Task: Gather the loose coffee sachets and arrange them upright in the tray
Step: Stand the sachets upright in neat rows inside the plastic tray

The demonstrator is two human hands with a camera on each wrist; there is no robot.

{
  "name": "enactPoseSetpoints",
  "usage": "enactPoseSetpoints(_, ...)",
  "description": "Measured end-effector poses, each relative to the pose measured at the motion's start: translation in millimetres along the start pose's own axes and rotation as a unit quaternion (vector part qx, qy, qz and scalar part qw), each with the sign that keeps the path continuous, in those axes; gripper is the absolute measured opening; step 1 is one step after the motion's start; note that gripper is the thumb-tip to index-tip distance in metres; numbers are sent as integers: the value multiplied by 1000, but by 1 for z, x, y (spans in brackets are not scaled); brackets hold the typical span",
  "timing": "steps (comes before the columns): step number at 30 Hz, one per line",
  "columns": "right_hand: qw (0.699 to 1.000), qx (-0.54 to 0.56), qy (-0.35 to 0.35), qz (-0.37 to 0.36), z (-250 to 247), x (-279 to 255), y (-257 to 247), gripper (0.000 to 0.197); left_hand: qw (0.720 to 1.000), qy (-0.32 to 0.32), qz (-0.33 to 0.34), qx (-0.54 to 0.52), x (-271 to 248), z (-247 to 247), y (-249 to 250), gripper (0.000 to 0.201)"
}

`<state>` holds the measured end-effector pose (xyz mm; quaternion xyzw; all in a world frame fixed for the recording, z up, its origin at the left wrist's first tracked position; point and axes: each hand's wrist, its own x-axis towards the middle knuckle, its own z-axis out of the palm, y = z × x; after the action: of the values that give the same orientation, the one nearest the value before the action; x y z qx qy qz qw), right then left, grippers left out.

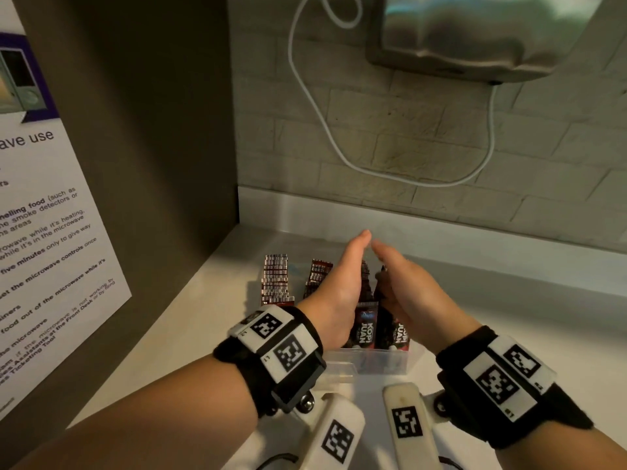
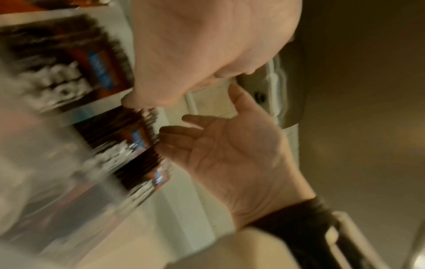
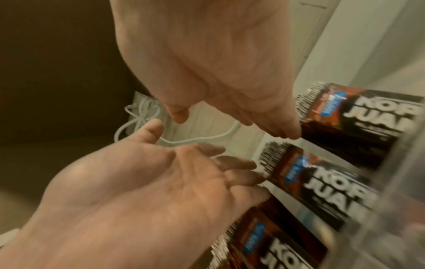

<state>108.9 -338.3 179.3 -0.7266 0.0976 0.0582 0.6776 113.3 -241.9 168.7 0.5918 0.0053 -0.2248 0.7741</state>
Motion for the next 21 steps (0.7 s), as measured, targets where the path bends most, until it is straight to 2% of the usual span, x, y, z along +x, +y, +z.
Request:
enactPoseSetpoints(3, 997, 9, 39, -63, 0, -4, -12, 13, 997, 16, 77, 27, -15, -11, 14, 61)
enactPoseSetpoints(6, 997, 14, 33, -68, 7, -4, -10, 11, 984, 74, 161, 9, -30, -24, 20, 59)
enactPoseSetpoints(8, 999, 17, 10, -39, 15, -7, -6, 29, 981, 107, 164, -15, -31, -30, 12, 56)
enactPoseSetpoints(10, 1000, 13, -18, -11, 24, -8, 0, 44, 981, 123, 152, -15, -35, -29, 6, 39)
enactPoseSetpoints(11, 999, 9, -32, 0, 27, -9, 2, 44, 982, 126, 142, -15, -39, -28, 3, 38)
enactPoseSetpoints(14, 999, 2, -47, 14, 38, -11, 5, 35, 981, 134, 136, -28, -35, -31, -5, 57)
enactPoseSetpoints(16, 999, -14, -42, 2, 42, -10, 6, 40, 982, 135, 133, -26, -37, -33, -4, 58)
enactPoseSetpoints(18, 998, -30, -45, -9, 44, -11, 4, 36, 982, 139, 124, -22, -38, -33, -4, 58)
enactPoseSetpoints(21, 998, -26, -54, -5, 44, -10, 5, 50, 984, 132, 117, -29, -37, -34, -5, 60)
